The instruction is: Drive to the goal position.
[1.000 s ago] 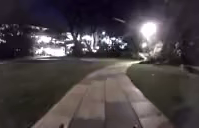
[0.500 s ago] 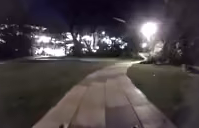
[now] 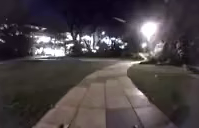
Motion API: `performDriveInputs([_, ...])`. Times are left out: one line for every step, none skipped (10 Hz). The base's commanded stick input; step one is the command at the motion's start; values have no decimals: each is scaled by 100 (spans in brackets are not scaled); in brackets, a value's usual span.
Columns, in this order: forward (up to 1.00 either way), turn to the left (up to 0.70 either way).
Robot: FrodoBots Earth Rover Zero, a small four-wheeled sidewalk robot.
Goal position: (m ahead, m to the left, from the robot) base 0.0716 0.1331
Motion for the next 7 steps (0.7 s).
performDriveInputs([30,0])
performDriveInputs([30,0])
performDriveInputs([30,0])
performDriveInputs([30,0])
performDriveInputs([30,0])
performDriveInputs([30,0])
performDriveInputs([30,0])
